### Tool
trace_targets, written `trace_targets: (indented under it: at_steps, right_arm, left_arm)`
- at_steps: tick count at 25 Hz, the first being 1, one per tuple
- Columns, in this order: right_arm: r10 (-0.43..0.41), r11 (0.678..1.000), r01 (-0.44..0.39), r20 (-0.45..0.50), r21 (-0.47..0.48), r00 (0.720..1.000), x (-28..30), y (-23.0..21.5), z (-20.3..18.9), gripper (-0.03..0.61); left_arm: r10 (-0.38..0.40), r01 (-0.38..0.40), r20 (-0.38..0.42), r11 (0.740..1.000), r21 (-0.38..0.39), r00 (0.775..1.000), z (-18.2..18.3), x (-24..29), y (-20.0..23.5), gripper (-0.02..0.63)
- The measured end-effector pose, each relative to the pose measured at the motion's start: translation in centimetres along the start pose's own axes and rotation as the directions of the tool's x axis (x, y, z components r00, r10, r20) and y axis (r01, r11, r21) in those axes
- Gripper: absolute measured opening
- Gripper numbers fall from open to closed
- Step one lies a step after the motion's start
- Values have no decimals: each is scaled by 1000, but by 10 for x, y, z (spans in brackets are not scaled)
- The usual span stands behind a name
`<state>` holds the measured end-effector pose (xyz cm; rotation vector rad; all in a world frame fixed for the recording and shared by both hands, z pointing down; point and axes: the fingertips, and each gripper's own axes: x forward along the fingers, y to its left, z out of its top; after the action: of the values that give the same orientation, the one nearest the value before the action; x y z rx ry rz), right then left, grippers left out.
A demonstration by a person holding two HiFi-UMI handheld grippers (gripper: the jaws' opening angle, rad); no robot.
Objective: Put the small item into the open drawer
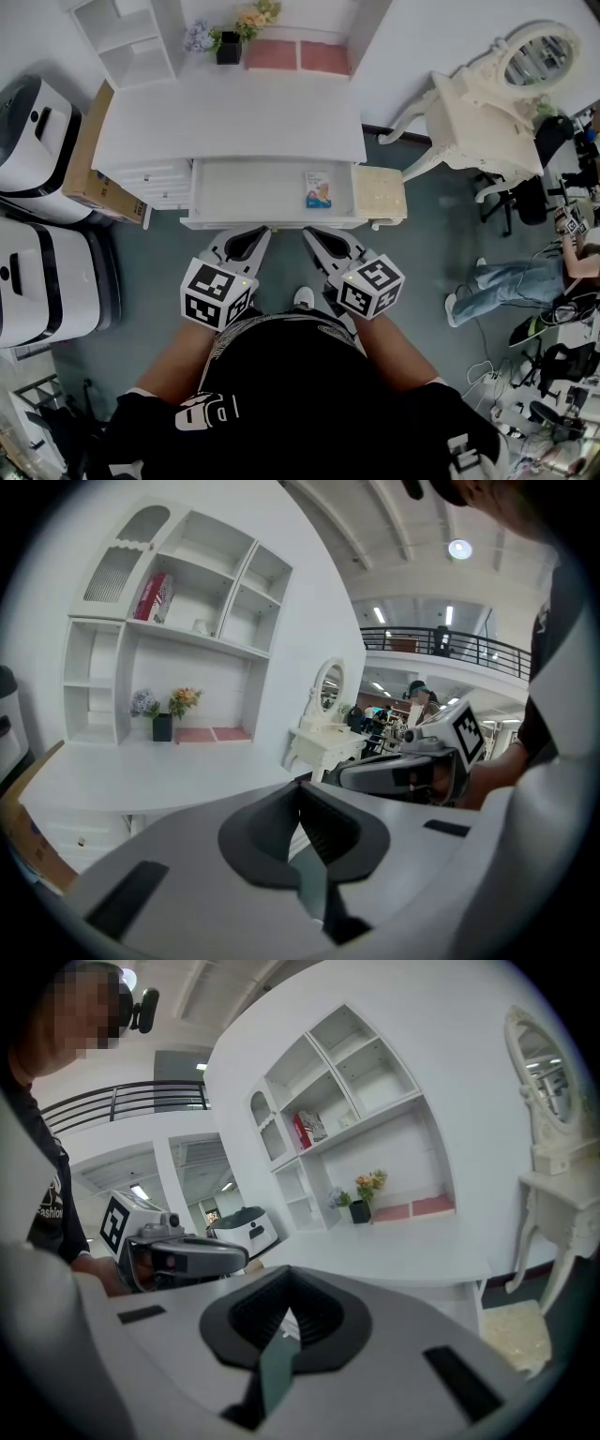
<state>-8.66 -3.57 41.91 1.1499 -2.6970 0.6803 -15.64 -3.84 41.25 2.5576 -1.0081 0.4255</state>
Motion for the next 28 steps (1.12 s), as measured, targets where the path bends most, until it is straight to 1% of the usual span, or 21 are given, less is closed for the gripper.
trace_targets:
  at_steps: [28]
  right_arm:
    - [-11, 1000, 11, 3, 9, 1000, -4, -2, -2, 6]
  left_arm:
    - [-9, 9, 1, 1000, -1, 1000, 0, 2, -6, 14]
